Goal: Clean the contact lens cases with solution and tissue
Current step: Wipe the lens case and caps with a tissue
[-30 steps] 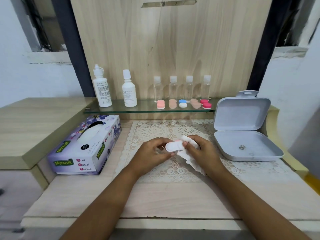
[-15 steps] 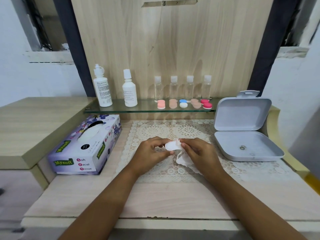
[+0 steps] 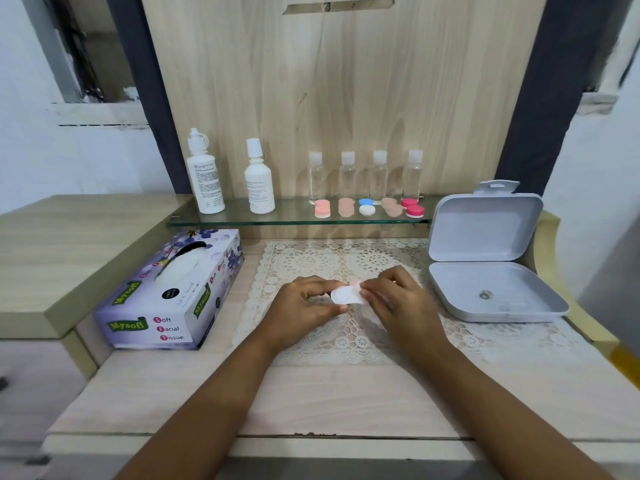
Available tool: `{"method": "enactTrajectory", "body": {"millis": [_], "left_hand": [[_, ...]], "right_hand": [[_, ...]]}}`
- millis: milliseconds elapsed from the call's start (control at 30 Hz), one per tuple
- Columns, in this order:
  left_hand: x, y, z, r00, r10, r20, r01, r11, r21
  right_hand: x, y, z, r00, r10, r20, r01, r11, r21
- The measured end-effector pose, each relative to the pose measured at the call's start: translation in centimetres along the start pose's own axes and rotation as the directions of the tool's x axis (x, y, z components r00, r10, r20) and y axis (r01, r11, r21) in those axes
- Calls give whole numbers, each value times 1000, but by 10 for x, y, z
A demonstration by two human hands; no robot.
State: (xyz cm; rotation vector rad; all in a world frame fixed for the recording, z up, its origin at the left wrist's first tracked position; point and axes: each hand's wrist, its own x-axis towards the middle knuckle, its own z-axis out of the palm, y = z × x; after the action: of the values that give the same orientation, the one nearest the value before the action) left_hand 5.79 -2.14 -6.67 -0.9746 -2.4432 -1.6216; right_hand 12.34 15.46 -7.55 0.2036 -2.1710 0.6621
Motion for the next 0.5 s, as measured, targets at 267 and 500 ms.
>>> {"method": "enactTrajectory", "body": {"millis": [267,500], "left_hand": [[-1,5,-2,1000,-19,15,20,998,-63],[-3,11,-2,995,-65,71,77,979,-188]], "right_hand": [[0,7,4,1000,-30,1,30,998,-52],[-1,-6,6,994,-105,-8,104,994,-17]]}}
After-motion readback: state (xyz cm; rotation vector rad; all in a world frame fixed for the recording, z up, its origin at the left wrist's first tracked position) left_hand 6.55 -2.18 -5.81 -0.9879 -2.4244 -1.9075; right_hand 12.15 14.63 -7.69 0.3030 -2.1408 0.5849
